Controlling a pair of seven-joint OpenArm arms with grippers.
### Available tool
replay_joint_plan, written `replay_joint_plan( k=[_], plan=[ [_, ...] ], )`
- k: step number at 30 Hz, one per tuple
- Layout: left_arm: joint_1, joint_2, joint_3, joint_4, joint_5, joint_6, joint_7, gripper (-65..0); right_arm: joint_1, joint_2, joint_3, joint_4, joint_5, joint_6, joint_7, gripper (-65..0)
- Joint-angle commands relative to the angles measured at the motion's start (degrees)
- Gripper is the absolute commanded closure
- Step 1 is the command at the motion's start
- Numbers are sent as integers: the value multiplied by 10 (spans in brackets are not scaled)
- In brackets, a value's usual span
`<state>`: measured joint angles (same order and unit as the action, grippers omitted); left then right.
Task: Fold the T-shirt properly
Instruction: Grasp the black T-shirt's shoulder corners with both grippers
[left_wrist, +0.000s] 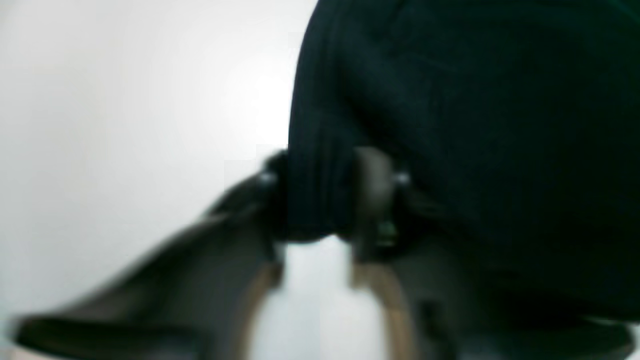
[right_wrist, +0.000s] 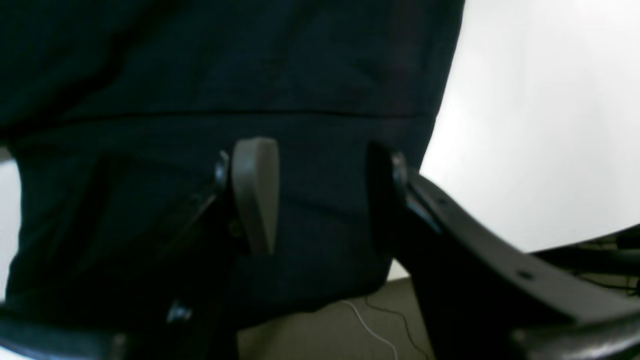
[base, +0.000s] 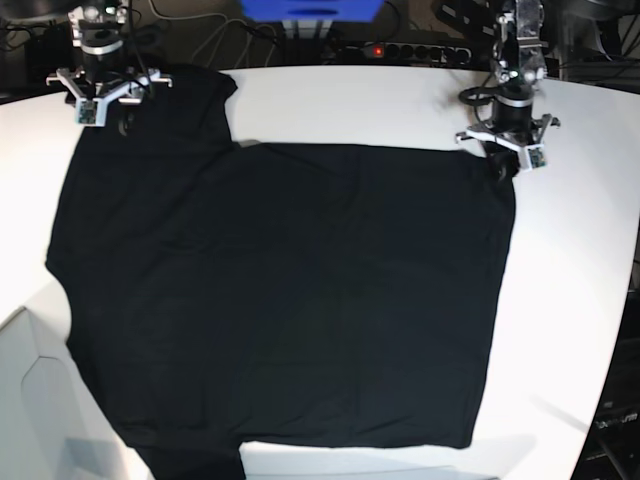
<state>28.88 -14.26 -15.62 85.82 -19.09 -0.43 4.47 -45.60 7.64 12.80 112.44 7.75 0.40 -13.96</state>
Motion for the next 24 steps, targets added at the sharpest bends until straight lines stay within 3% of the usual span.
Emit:
replay_joint_plan(
  k=[1,2,11,15,21,24],
  plan=[
    [6,-4,-2,3,2,1,8,-33,-6,7,3,8,-3,0,13,-289],
    [7,-4,-2,3,2,1,8,0,-6,11,3,8,-3,0,13,-289],
    [51,-3,-22,45,2,1,5,0,-8,16,39,6,-2,1,12,-292],
    [66,13,-48,74,2,1,7,0,-6,17,54,-13,-1,2,12,-293],
    [72,15,-58,85,2,1,8,0,25,13,90,-75,-1,75,12,-293],
    [73,15,-58,85,2,1,8,0,34,13,99,-98,-1,86,12,-294]
  ],
)
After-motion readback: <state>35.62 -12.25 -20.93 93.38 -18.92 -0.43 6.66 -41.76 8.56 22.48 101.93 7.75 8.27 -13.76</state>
